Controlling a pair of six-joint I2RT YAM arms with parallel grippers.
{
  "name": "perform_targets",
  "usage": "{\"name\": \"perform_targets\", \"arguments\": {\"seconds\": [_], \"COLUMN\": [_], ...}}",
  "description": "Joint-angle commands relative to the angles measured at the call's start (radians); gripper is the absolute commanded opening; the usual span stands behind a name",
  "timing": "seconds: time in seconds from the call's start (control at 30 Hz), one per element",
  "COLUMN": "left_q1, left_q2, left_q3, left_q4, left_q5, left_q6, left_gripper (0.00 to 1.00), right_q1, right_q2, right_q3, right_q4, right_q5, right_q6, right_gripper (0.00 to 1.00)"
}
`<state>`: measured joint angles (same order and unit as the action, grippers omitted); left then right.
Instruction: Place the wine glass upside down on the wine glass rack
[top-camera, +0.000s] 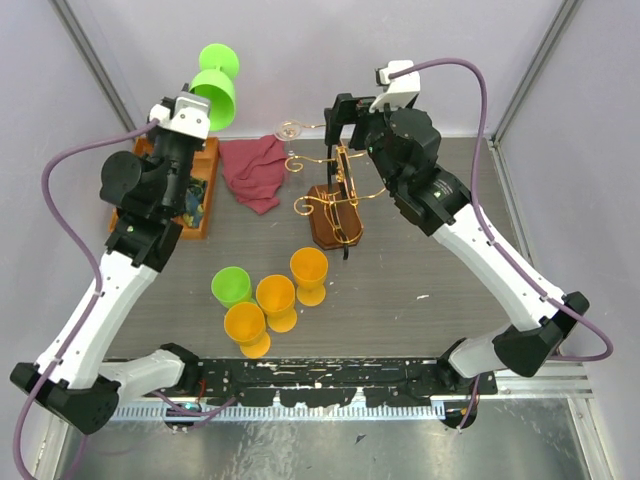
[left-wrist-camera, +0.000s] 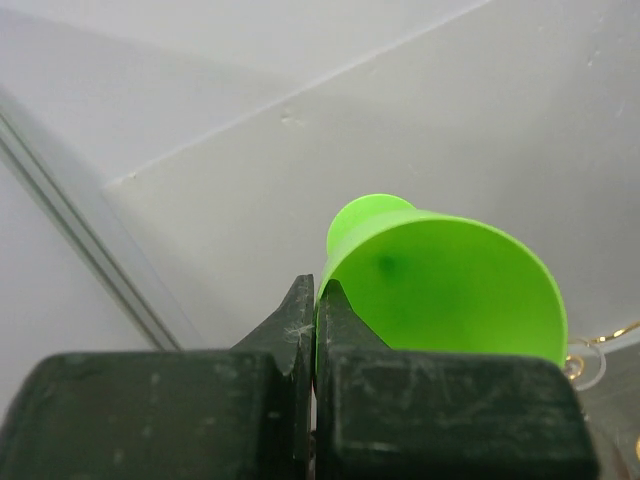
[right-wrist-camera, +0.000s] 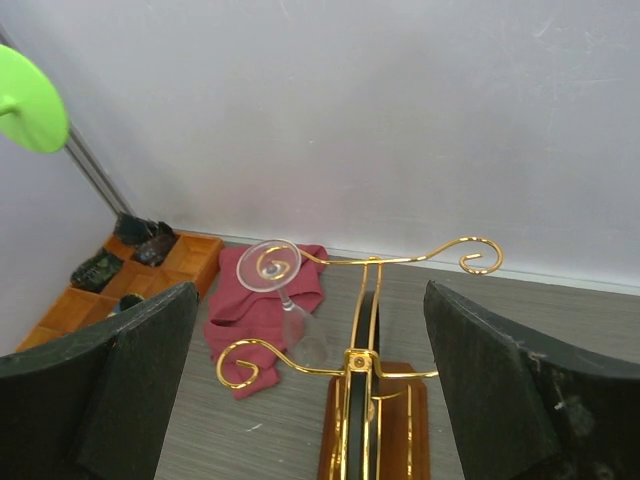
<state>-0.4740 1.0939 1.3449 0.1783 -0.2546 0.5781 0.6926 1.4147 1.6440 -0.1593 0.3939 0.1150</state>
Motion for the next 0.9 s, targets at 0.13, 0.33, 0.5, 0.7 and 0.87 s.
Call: {"name": "perform_targets", "arguments": {"seconds": [0.13, 0.33, 0.5, 0.7, 0.87], "left_q1": [-0.002, -0.002, -0.002, -0.002, -0.004], "left_q2": [0.047, 0.057, 0.061, 0.067, 0.079], "left_q3": [-0.116, -0.187, -0.239, -0.288, -0.310], "left_q4": [0.502, 0.639, 0.733, 0.780, 0.845], "left_q5": [0.067, 0.025, 0.061, 0.192, 0.221], "left_q6": [0.055, 0.001, -0.074, -0.228, -0.325], "left_gripper": [0.00, 0.00, 0.00, 0.00, 0.00], "right_q1": [-0.097, -0.296, -0.297, -0.297, -0.298], "right_q2": [0.006, 0.033, 0.043, 0.086, 0.103], "right_q3": [0.087, 0.063, 0.050, 0.049, 0.015], "right_q4": [0.051, 0.192, 0.301, 0.420, 0.516], "right_q5": [-0.175, -0.566, -0.683, -0.796, -0.806], "right_q6": [0.211, 0.618, 0.773, 0.947, 1.048], "right_gripper": [0.99, 0.88, 0.89, 0.89, 0.88]}}
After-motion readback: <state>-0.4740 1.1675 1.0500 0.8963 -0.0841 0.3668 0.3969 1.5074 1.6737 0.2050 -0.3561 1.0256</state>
